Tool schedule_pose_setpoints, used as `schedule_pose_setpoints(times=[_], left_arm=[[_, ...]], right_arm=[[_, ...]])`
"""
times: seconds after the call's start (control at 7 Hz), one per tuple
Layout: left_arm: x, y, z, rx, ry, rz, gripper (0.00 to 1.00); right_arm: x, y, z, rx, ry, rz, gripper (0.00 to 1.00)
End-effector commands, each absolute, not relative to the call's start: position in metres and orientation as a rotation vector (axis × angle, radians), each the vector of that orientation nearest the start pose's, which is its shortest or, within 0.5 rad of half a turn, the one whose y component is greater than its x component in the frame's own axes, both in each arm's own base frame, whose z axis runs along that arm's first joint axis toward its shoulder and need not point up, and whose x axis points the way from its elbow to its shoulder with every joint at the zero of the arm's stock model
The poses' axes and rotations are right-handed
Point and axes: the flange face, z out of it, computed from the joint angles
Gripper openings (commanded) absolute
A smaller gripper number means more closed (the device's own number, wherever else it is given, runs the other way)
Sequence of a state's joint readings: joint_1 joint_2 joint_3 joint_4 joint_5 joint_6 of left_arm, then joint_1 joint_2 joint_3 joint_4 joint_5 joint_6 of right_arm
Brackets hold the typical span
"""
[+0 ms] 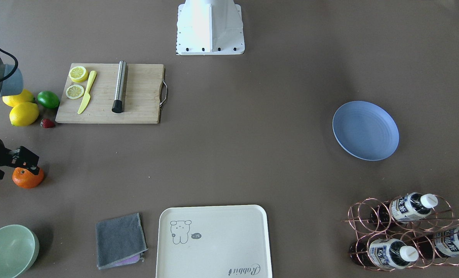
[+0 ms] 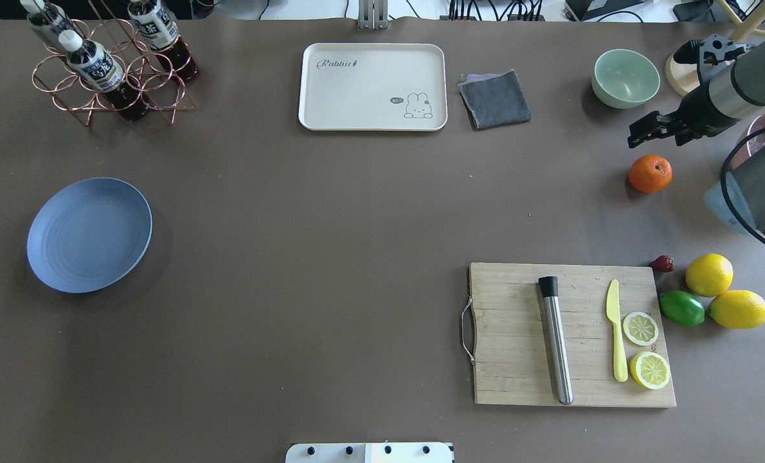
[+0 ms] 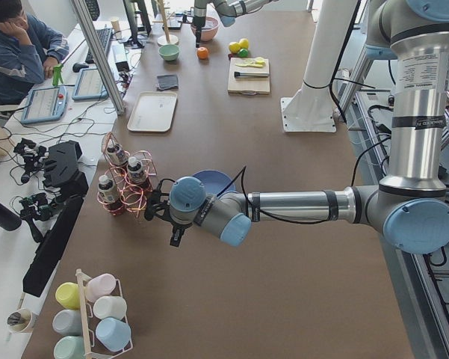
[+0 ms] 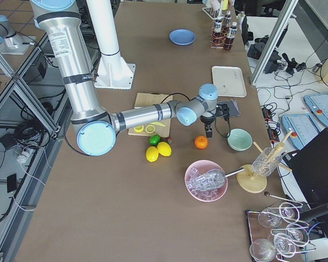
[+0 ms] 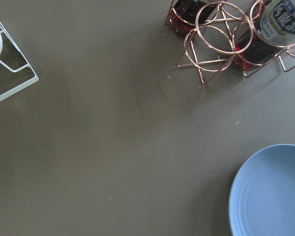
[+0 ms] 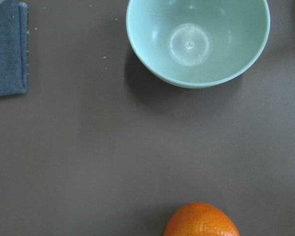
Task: Pick orange to plate
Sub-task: 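Move the right gripper above the orange near the green bowl, then push the blue plate toward the table center with the left gripper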
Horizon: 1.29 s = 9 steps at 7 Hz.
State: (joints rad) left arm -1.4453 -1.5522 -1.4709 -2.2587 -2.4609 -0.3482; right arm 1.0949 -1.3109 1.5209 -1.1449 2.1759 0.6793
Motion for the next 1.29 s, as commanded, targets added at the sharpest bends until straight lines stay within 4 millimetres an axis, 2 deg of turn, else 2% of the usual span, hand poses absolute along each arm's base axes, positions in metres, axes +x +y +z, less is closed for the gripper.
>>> schedule_pose_setpoints(times=[0.0,0.14,0.57,1.14], left_arm=[[0.094,-0.491,0.657,0.336,0.971,0.020,0.93],[0.133,-0.483,0.650,0.333,1.001,0.000,0.89],[0.181,-0.478,0.642,0.342,1.001,0.058,0.77],[0.193,-0.465,0.647,0.339,1.015,0.094,0.62]], right_arm=[[-0.203,-0.585,0.479,0.186,-0.822,0.019,0.98],[-0.201,-0.581,0.482,0.181,-0.819,0.020,0.99],[-0.201,-0.580,0.483,0.181,-0.817,0.021,0.99],[-0.201,-0.581,0.485,0.181,-0.811,0.022,0.99]])
